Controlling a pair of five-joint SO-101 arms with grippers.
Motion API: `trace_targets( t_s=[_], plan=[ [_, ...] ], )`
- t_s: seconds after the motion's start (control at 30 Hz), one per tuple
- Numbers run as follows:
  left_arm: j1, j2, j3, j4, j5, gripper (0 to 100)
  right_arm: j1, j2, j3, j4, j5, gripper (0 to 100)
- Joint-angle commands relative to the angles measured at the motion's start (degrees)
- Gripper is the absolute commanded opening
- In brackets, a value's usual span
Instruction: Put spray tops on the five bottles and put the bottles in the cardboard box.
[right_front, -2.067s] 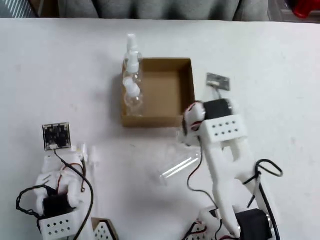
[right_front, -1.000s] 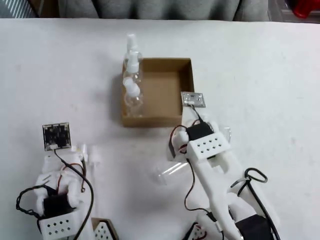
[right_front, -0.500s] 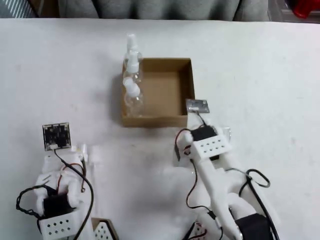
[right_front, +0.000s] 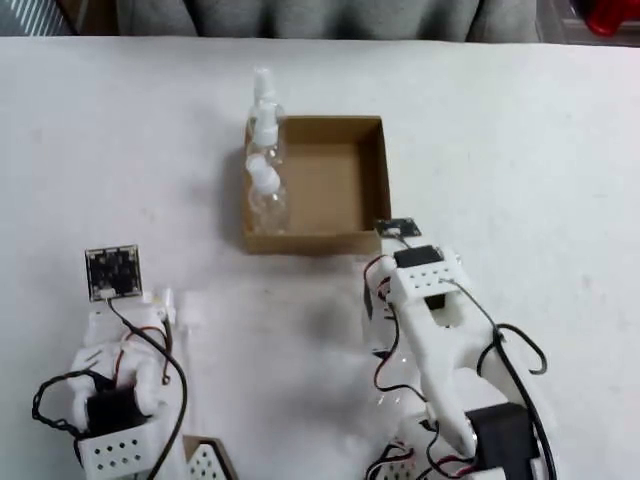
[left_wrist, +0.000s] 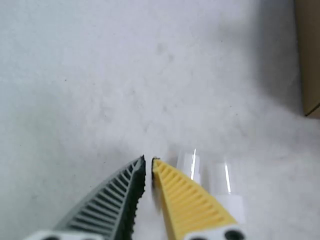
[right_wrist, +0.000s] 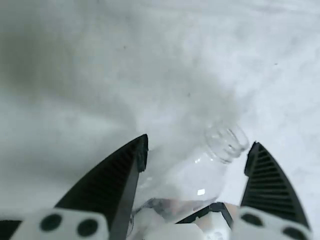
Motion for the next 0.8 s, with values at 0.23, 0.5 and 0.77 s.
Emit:
trace_targets(
  t_s=[0.23, 0.5, 0.77],
  plan=[
    [-0.3, -1.4, -0.3, 0.1, -0.7, 3, -10.2, 0.0, -3.6, 0.7, 1.0, 27.6],
    [-0.5, -1.4, -0.3, 0.1, -0.7, 3, -19.0, 0.0, -3.6, -6.3, 1.4, 27.6],
    [-0.6, -1.4, -0.3, 0.2, -0.7, 3, -26.6, -0.6, -3.7, -11.2, 21.6, 27.6]
  ],
)
